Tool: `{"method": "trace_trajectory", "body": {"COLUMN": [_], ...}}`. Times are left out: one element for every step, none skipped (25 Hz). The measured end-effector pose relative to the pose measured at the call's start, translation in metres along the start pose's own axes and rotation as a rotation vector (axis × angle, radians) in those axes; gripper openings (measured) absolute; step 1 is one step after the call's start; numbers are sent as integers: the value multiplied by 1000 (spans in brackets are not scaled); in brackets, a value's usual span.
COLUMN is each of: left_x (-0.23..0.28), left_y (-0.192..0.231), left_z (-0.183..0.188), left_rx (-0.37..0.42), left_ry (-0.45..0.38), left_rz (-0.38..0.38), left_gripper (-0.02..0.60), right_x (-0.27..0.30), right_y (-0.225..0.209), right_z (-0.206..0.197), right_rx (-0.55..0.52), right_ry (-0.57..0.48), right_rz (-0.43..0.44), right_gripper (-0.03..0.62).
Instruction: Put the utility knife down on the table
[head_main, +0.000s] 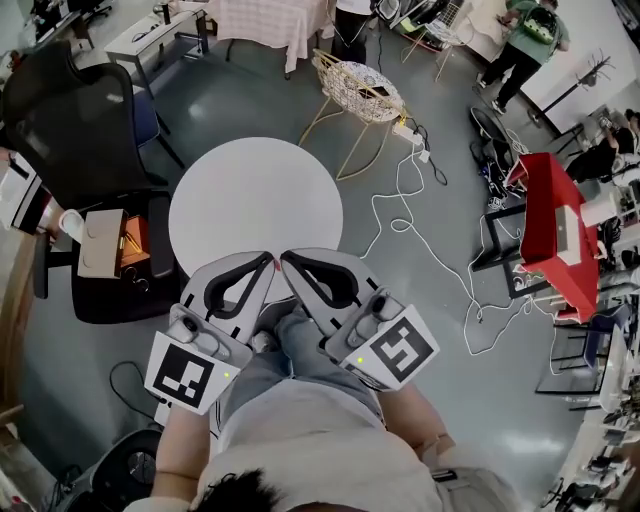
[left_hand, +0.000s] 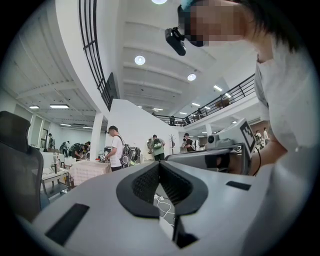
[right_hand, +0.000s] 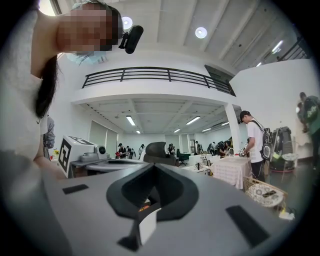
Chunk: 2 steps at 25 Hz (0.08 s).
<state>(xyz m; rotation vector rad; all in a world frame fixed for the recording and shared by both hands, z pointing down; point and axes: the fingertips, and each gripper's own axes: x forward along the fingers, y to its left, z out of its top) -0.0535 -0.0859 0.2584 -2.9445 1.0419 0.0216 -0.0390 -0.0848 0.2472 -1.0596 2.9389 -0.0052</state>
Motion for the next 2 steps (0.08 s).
{"method": "trace_trajectory", "body": {"left_x": [-2, -4], "left_y": [-1, -2], "left_z": [0, 1], "left_rx": [1, 2], "left_ry": [-2, -5], "left_rz": [1, 3], "left_gripper": [9, 11], "right_x": [-1, -2], "right_y": [2, 4], "right_z": [1, 1], "right_rx": [-3, -7], "right_ry": [-2, -3], "right_rz": [2, 3], "right_gripper": [8, 8]}}
